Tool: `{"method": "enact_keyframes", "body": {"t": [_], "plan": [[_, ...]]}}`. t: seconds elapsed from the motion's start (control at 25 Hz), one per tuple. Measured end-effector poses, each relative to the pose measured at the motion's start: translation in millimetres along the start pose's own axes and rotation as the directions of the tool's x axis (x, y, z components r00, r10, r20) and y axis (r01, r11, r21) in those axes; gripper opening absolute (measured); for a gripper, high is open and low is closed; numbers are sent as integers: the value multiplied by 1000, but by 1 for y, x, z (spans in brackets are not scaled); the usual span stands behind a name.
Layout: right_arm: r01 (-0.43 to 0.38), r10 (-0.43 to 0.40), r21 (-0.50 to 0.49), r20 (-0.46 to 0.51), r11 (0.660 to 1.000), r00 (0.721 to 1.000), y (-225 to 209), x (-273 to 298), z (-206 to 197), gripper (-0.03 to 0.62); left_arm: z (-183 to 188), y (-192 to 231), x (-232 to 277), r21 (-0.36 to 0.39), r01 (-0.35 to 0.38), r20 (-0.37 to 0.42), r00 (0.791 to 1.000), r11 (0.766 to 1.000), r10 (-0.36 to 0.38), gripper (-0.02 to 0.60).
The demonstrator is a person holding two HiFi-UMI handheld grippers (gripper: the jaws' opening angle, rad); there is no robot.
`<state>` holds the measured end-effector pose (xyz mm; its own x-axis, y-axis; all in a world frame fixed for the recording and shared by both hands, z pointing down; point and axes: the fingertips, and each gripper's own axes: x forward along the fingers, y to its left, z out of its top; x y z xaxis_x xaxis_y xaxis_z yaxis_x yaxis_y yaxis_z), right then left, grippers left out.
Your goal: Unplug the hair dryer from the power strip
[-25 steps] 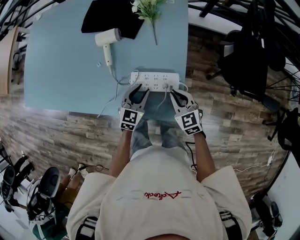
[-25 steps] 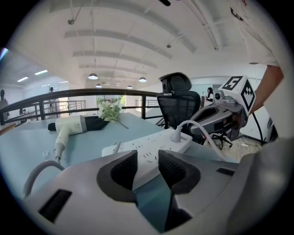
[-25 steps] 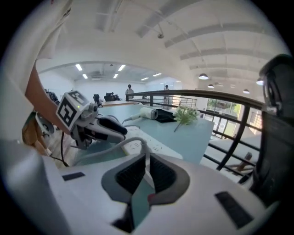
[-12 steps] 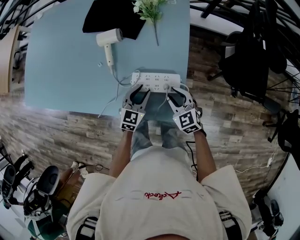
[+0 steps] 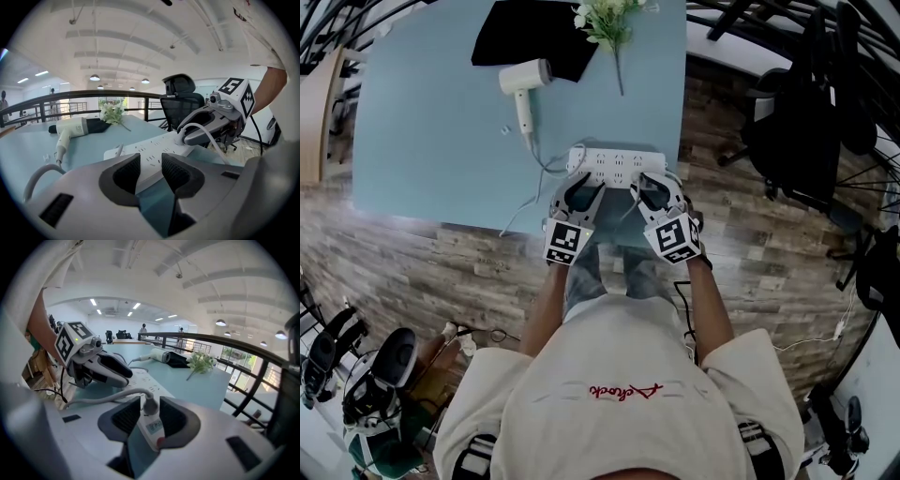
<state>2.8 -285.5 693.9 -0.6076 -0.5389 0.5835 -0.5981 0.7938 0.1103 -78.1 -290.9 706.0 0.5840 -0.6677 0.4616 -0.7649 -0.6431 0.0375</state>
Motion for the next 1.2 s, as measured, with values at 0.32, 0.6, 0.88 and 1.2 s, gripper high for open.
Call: {"method": "enact_keyframes", "body": {"t": [0.32,0.6,0.88,1.2], "plan": [[-1,0,-19,-20,1000,1000,-1,3,0,114,0,-1,0,-2,4,-1,1000,1000,-4,135],[-9,10,26,-24,1000,1000,-2,3,1,100,-1,0,0,2,3,-6,1000,1000,-3,135],[-19,21,76,-27,997,999,-1,1,1,92,-1,-1,1,10,-1,-23,1000,1000,2,135],[-51,52,122,-8,991,999,-1,-3,4,84,0,-1,0,10,3,-35,999,1000,-2,135]]}}
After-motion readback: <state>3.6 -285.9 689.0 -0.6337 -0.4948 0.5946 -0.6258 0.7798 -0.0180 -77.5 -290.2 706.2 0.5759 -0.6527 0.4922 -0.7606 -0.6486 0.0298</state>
